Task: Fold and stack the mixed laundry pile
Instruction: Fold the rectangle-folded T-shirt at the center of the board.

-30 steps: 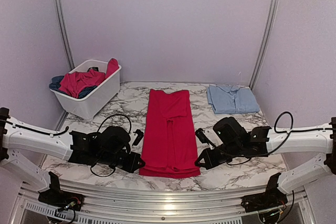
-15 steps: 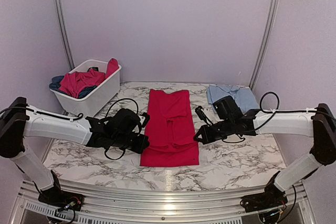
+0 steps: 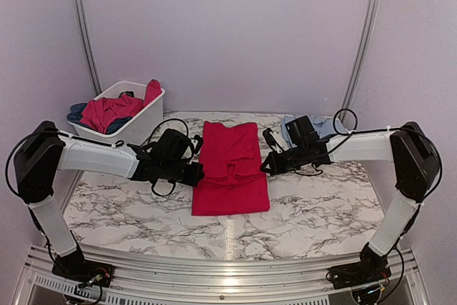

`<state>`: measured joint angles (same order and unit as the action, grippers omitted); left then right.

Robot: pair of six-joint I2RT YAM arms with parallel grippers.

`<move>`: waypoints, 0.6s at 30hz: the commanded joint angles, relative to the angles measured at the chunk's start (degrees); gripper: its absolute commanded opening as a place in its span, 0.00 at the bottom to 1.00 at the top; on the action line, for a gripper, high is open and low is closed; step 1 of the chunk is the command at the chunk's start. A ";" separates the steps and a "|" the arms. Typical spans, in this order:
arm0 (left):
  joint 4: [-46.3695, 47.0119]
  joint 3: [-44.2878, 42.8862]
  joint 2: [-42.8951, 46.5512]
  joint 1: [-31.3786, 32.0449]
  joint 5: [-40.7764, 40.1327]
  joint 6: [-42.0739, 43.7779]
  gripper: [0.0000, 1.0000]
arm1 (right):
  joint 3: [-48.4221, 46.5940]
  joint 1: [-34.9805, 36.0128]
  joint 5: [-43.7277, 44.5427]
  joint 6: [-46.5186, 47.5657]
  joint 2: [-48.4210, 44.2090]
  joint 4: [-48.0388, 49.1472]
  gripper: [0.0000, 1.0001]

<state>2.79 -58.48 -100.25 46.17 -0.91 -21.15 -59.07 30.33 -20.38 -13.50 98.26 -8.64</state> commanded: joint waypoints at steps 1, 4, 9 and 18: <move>2.03 -3.83 -4.02 -2.08 2.86 2.18 0.00 | -4.42 -1.14 -1.25 2.12 4.46 2.34 0.00; 2.59 -5.36 -6.00 -3.20 3.86 2.05 0.00 | -5.88 -1.97 -1.53 2.41 7.36 2.84 0.00; 4.08 -5.99 -8.05 -4.36 4.34 1.53 0.00 | -8.25 -2.83 -1.93 2.36 10.06 3.44 0.00; 4.82 -8.88 -11.29 -5.57 4.81 1.67 0.00 | -11.48 -3.26 -1.50 2.75 12.58 3.27 0.00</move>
<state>5.45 -65.19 -110.04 41.28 3.20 -20.10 -67.55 27.70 -21.67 -11.73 109.65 -7.07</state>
